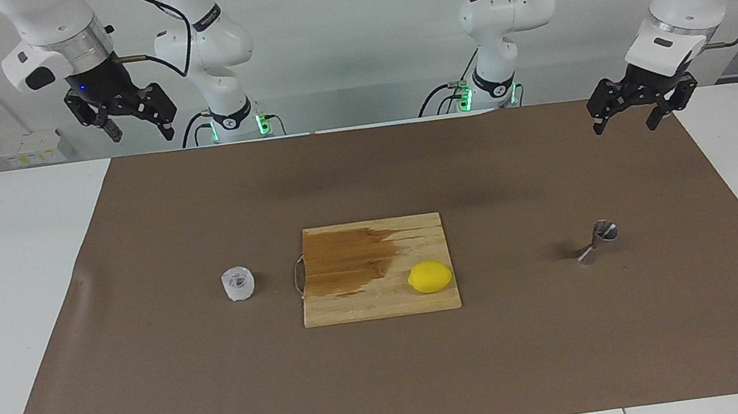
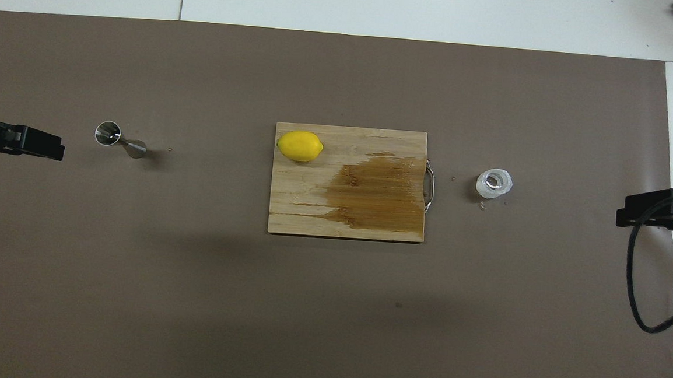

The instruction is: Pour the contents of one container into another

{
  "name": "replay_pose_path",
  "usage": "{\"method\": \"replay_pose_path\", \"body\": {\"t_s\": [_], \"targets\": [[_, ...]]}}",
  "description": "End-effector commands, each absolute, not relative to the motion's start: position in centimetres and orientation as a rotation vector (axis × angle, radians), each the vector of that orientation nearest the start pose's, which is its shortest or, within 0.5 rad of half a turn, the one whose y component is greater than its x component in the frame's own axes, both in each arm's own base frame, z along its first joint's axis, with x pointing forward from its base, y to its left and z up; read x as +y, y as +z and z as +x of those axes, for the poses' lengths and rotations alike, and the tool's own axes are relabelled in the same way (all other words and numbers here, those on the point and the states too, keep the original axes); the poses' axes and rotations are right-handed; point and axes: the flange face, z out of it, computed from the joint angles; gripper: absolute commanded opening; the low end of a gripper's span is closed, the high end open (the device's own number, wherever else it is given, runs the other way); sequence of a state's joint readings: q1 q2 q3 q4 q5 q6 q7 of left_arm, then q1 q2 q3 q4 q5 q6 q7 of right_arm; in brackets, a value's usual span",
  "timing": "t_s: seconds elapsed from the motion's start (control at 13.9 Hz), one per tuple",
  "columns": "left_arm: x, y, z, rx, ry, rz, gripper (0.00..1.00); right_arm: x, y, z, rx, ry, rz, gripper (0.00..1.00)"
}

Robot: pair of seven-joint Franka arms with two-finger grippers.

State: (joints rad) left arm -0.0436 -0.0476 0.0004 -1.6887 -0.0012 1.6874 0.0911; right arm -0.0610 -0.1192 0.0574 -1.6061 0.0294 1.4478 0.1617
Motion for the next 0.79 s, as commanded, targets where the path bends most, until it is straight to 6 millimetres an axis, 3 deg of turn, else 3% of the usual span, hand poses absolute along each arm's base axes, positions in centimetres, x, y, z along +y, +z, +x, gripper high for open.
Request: {"method": "replay_pose_path", "body": {"t_s": [0.0,0.72], "targets": [[-2.1,60.7,54.0,0.192,-0.066,-3.116,1.00,0.2,66.2,50.0,0.233,0.076,-3.087,1.00],[-1.3,61.4,55.0,0.128,-0.094,-3.132,1.00,0.2,66.2,50.0,0.233,0.076,-3.087,1.00]]}}
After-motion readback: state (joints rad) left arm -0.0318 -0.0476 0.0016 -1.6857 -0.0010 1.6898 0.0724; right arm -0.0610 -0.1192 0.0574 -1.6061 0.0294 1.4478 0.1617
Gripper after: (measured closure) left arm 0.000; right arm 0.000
